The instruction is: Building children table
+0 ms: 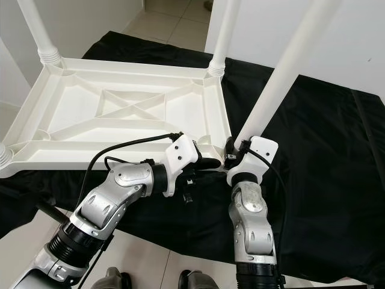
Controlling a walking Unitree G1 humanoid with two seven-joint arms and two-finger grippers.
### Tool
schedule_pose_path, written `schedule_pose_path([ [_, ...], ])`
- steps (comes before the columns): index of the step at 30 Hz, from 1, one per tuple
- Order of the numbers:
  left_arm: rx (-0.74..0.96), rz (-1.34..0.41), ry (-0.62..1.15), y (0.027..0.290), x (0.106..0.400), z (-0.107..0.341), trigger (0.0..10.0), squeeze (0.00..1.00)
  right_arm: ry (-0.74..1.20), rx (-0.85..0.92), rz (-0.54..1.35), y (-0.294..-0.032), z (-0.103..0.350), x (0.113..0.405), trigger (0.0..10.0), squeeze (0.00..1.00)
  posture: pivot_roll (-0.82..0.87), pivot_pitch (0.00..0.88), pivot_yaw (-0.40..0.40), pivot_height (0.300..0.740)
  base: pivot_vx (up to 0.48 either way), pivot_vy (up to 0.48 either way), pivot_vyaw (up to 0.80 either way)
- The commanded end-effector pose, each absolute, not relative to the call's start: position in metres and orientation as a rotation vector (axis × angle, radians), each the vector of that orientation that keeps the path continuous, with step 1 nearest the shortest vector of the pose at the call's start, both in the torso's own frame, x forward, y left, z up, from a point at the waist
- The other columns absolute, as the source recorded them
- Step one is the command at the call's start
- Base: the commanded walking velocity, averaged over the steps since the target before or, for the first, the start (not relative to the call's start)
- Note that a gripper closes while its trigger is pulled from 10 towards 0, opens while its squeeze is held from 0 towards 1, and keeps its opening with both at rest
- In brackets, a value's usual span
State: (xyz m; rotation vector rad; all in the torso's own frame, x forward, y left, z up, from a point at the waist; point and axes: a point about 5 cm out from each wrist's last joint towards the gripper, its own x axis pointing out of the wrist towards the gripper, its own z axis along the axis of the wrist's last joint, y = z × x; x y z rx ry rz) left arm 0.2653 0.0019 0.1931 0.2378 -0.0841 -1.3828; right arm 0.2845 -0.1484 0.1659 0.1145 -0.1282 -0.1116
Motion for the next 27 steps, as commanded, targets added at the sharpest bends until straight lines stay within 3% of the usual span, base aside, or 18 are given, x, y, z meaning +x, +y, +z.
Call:
schedule_pose_path([
  [1, 0.236, -1.360, -0.081, 0.000, 0.265, 0.190, 10.0, 0.00, -0.084, 0.131, -0.062, -0.139, 0.158, 0.282, 10.0, 0.00, 0.02, 0.089, -0.088, 0.740, 0.000, 0.000, 0.00],
  [2, 0.238, -1.357, -0.080, 0.001, 0.266, 0.190, 10.0, 0.00, -0.084, 0.124, -0.065, -0.145, 0.158, 0.283, 10.0, 0.33, 0.02, 0.085, -0.090, 0.740, 0.000, 0.000, 0.00],
  [3, 0.240, -1.355, -0.081, 0.001, 0.267, 0.190, 10.0, 0.00, -0.087, 0.123, -0.076, -0.148, 0.158, 0.284, 10.0, 0.80, 0.02, 0.082, -0.088, 0.740, 0.000, 0.000, 0.00],
  [5, 0.241, -1.354, -0.081, 0.001, 0.267, 0.190, 10.0, 0.00, -0.089, 0.124, -0.083, -0.149, 0.158, 0.284, 10.0, 0.80, 0.02, 0.082, -0.088, 0.740, 0.000, 0.000, 0.00],
  [6, 0.239, -1.350, -0.082, 0.002, 0.268, 0.190, 10.0, 0.00, -0.098, 0.133, -0.077, -0.149, 0.159, 0.284, 10.0, 1.00, 0.02, 0.082, -0.088, 0.740, 0.000, 0.000, 0.00],
  [15, 0.224, -1.298, -0.090, 0.006, 0.275, 0.191, 10.0, 0.00, -0.083, 0.098, 0.026, -0.159, 0.156, 0.290, 10.0, 0.99, 0.02, 0.053, -0.083, 0.740, 0.000, 0.000, 0.00],
  [16, 0.222, -1.293, -0.087, 0.006, 0.276, 0.190, 10.0, 0.00, -0.079, 0.090, 0.085, -0.160, 0.155, 0.291, 10.0, 0.00, 0.02, 0.041, -0.082, 0.740, 0.000, 0.000, 0.00],
  [27, 0.235, -1.297, -0.066, 0.009, 0.277, 0.184, 10.0, 0.00, -0.099, -0.027, 0.300, -0.184, 0.160, 0.301, 10.0, 0.00, 0.03, 0.018, -0.082, 0.740, 0.000, 0.000, 0.00],
])
